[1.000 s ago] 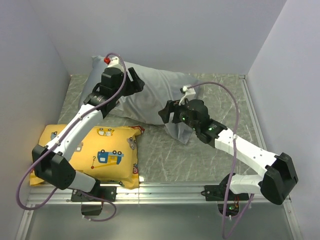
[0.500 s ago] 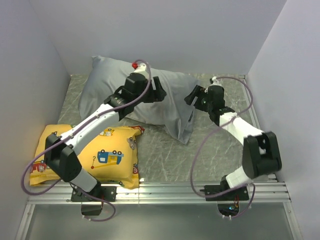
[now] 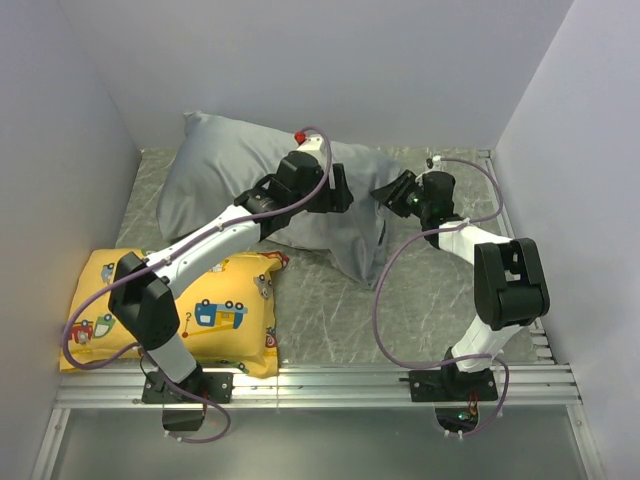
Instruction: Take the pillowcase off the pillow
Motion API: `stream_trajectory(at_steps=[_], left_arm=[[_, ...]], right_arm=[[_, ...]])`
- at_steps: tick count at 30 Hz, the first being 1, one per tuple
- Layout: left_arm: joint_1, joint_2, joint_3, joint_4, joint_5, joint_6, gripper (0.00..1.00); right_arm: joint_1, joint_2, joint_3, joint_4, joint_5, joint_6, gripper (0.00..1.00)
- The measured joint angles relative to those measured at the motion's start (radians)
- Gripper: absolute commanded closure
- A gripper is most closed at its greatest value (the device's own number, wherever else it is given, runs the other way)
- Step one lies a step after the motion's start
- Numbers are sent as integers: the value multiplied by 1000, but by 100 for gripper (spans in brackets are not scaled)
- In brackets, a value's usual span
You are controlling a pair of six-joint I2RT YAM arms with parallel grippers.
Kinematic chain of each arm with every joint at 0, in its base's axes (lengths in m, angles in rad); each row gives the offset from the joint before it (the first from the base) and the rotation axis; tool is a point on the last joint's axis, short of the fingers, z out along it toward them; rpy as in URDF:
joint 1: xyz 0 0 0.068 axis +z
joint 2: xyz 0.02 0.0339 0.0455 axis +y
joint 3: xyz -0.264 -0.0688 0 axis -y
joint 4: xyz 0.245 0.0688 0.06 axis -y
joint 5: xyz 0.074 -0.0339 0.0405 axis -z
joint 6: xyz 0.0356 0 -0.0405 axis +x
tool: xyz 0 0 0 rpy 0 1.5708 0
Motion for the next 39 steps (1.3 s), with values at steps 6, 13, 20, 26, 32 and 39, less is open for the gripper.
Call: stream_trajectory(at_steps=[6,13,20,26,32,39], left_arm=[[-9,19,7,0,-2,20,20],[-33,65,23,2,-14,50,17],[-73,94,30,21,-32,64,16],[-82,94,27,58,-52,63,18],[-97,94,27,53,-109,58,40],[-98,94,27,40,-172,40,88]], right_arm=[[0,4,0,57,-64,56,95],[17,-85,4,-1,-82,68,97],[123,-207,134,-162,-61,-4,92],[187,-208,200,-287,-16,-57,92],[203,-200,200,-321,10,-66,92],[213,-200,199,-345,29,-91,92]])
